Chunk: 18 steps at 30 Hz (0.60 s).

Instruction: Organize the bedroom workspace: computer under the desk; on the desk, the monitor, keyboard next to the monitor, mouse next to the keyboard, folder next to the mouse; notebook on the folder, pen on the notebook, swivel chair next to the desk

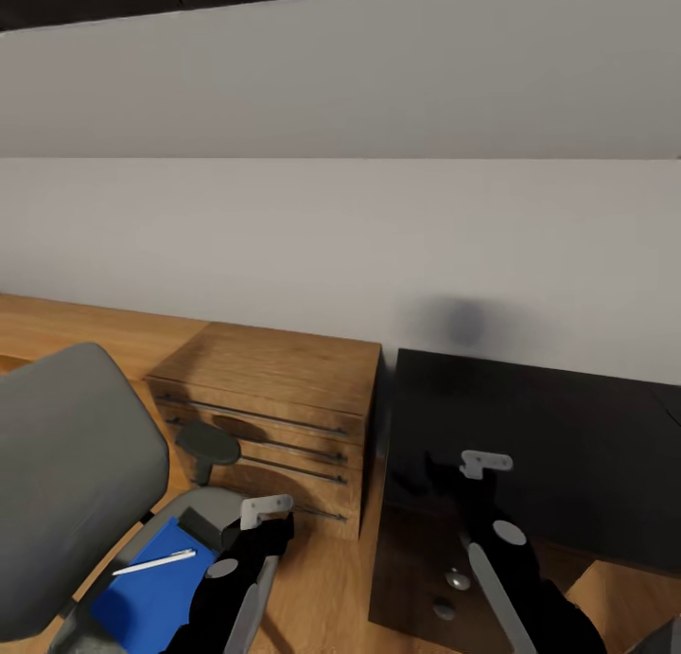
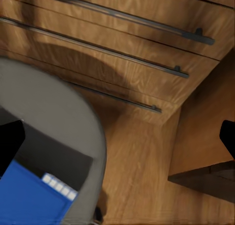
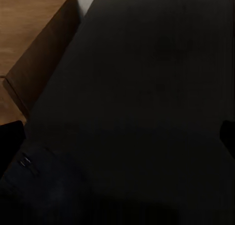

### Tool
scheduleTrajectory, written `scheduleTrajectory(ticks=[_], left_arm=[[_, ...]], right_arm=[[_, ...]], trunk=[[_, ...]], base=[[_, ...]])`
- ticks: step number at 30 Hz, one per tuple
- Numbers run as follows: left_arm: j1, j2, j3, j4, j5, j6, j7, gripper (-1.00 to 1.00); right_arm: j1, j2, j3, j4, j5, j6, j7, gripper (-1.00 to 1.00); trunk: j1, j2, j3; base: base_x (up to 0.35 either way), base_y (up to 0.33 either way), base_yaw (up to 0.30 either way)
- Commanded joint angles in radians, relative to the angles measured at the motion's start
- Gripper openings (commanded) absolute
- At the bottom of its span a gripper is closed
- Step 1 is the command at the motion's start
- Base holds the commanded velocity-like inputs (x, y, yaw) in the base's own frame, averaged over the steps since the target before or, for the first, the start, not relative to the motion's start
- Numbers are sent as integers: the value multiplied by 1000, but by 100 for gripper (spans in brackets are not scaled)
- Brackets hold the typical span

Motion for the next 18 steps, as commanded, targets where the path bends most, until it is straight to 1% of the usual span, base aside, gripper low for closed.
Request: scheduleTrajectory(ticks=[1, 6, 18], left_arm=[[-1, 0, -2, -1, 10, 4, 9, 100], [-1, 0, -2, -1, 10, 4, 9, 100], [-1, 0, -2, -1, 10, 4, 9, 100]], right_arm=[[0, -1, 3, -5, -17, 6, -13, 100], [5, -4, 3, -16, -48, 20, -16, 100], [5, -1, 5, -12, -54, 19, -5, 100]], trunk=[[0, -1, -1], [0, -1, -1], [0, -1, -1]], base=[[-262, 0, 0], [-304, 0, 0], [-330, 0, 0]])
